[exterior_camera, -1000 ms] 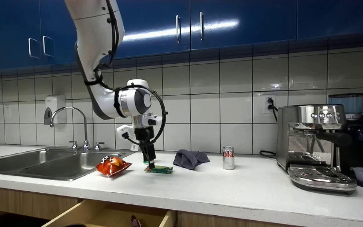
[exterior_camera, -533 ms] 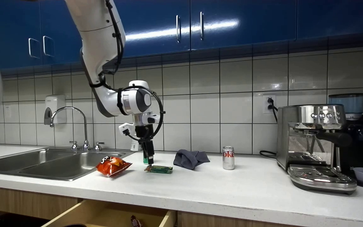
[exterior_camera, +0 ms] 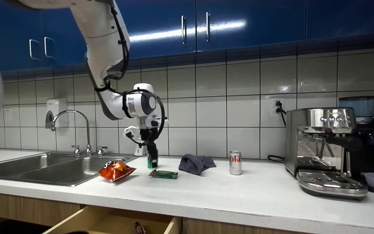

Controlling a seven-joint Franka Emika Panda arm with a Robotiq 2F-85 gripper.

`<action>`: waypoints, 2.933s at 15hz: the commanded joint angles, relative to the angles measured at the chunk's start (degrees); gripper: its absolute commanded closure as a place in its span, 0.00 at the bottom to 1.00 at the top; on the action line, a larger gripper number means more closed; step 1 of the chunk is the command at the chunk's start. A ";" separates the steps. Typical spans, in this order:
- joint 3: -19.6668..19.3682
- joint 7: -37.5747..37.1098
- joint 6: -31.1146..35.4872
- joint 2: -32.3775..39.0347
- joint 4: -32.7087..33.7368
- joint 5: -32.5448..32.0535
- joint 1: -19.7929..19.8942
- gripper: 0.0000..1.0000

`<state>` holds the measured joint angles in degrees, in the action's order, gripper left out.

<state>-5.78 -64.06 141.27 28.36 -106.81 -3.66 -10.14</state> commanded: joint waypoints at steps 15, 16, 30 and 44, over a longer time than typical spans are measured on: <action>0.02 -3.23 -2.04 1.08 1.94 -0.02 -0.20 0.00; 0.02 -3.23 -2.05 1.09 1.95 -0.02 -0.20 0.00; 0.89 0.40 4.19 2.49 2.16 4.70 3.84 0.00; -0.41 -4.17 2.25 7.61 7.46 7.35 2.60 0.00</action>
<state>-5.89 -66.79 144.84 33.97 -102.63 2.65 -7.30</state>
